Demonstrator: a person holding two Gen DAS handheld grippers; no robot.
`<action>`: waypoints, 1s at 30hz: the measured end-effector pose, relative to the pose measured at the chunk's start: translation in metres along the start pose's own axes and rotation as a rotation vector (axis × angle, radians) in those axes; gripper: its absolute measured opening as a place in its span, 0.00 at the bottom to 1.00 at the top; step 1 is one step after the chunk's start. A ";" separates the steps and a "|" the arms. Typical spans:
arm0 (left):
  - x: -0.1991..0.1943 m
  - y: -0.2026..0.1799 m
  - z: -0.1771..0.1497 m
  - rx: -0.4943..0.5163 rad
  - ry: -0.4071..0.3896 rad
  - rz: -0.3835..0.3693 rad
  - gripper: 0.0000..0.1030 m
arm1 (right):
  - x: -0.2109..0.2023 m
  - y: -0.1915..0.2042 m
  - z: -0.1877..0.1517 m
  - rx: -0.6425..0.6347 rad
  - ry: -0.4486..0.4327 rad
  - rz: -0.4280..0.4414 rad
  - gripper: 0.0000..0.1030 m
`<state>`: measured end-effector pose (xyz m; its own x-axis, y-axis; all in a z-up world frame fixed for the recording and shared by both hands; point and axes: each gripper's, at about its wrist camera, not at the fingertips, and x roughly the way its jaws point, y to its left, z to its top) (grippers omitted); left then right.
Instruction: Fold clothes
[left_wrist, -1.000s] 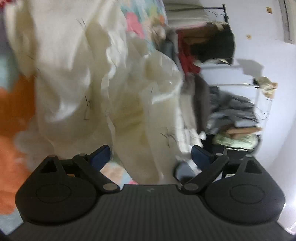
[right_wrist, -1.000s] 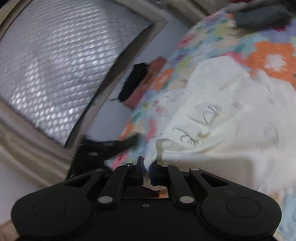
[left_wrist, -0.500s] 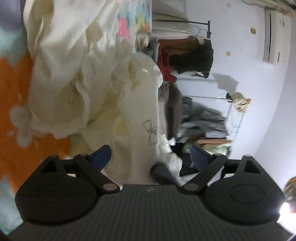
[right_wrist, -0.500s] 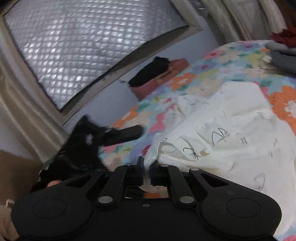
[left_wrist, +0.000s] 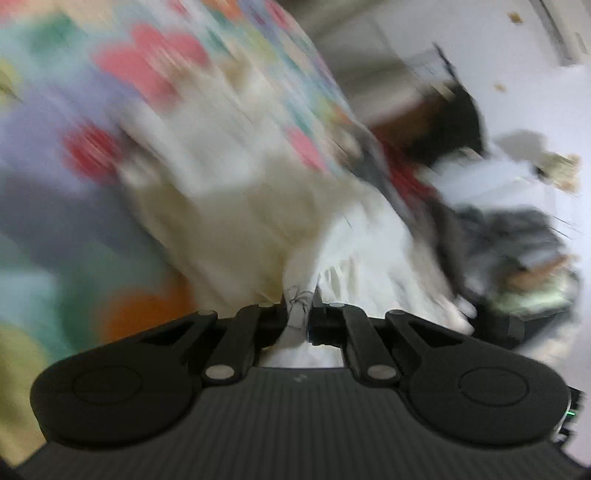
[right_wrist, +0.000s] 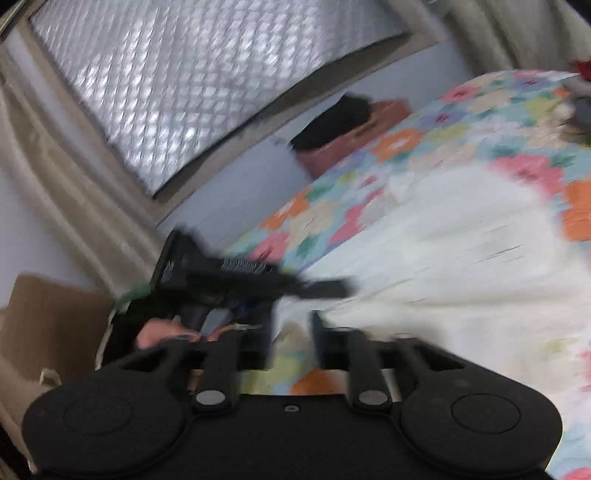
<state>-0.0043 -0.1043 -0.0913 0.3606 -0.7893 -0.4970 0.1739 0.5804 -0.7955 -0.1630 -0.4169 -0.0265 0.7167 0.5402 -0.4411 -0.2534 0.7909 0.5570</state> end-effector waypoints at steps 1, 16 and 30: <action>-0.011 0.002 0.006 0.004 -0.057 0.044 0.04 | -0.009 -0.009 0.005 0.016 -0.031 -0.060 0.56; -0.090 0.030 0.034 0.056 -0.460 0.555 0.04 | 0.054 -0.121 0.031 0.357 0.084 -0.242 0.66; -0.031 0.038 0.053 0.084 -0.339 0.386 0.04 | 0.085 -0.098 0.059 0.232 -0.011 -0.322 0.08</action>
<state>0.0395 -0.0473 -0.0876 0.6872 -0.4132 -0.5975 0.0374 0.8416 -0.5388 -0.0386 -0.4656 -0.0775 0.7425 0.2716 -0.6123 0.1378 0.8326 0.5364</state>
